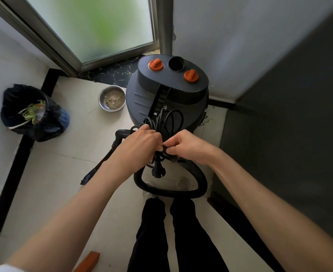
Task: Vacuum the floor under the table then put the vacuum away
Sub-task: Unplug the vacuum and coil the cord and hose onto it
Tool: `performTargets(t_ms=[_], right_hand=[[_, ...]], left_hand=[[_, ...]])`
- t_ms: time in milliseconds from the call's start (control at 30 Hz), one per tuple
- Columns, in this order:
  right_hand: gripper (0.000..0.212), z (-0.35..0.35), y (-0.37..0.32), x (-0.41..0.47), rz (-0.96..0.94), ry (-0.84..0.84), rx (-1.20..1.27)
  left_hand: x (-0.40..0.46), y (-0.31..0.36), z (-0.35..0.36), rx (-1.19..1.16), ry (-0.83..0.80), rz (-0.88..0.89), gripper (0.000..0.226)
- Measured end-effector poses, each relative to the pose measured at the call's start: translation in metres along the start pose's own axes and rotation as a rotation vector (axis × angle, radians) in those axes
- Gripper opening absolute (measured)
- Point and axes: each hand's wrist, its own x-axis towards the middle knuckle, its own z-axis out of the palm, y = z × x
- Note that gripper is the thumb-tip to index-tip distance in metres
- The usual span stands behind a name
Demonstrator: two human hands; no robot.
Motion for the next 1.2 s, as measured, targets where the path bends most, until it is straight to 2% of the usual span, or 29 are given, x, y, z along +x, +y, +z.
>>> performTargets(t_ms=[100, 233, 367, 533, 667, 733, 867, 1000, 1133, 1200], right_hand=[[0.024, 0.001, 0.001, -0.001, 0.015, 0.03, 0.002], [0.021, -0.006, -0.002, 0.0, -0.01, 0.038, -0.084], [0.023, -0.015, -0.007, -0.002, -0.039, 0.041, -0.177], [0.024, -0.024, -0.009, -0.004, -0.077, 0.118, -0.165], [0.021, -0.026, -0.013, 0.001, -0.113, 0.16, -0.131], [0.018, -0.025, -0.014, 0.004, -0.137, 0.184, -0.055], [0.027, -0.035, -0.018, 0.014, -0.152, 0.255, 0.081], [0.029, -0.052, -0.029, 0.029, -0.221, 0.303, 0.271], [0.027, -0.064, -0.053, 0.059, -0.249, 0.216, 0.51], [0.024, -0.067, -0.061, 0.075, -0.238, 0.124, 0.587]], left_hand=[[-0.003, 0.002, 0.005, -0.112, 0.089, -0.072, 0.021], [-0.008, 0.003, 0.012, 0.039, 0.164, 0.028, 0.028], [-0.008, 0.004, 0.009, 0.063, 0.251, -0.044, 0.025], [0.005, 0.001, -0.006, 0.098, 0.235, -0.056, 0.025], [0.011, -0.003, -0.013, 0.043, 0.186, -0.134, 0.025], [0.013, -0.005, -0.013, -0.023, 0.197, -0.182, 0.02], [0.026, -0.009, -0.021, -0.077, 0.217, -0.237, 0.014], [0.045, -0.013, -0.038, -0.027, 0.34, -0.21, 0.028], [0.057, -0.031, -0.057, 0.107, 0.512, -0.237, 0.036], [0.062, -0.051, -0.063, 0.179, 0.514, -0.195, 0.039]])
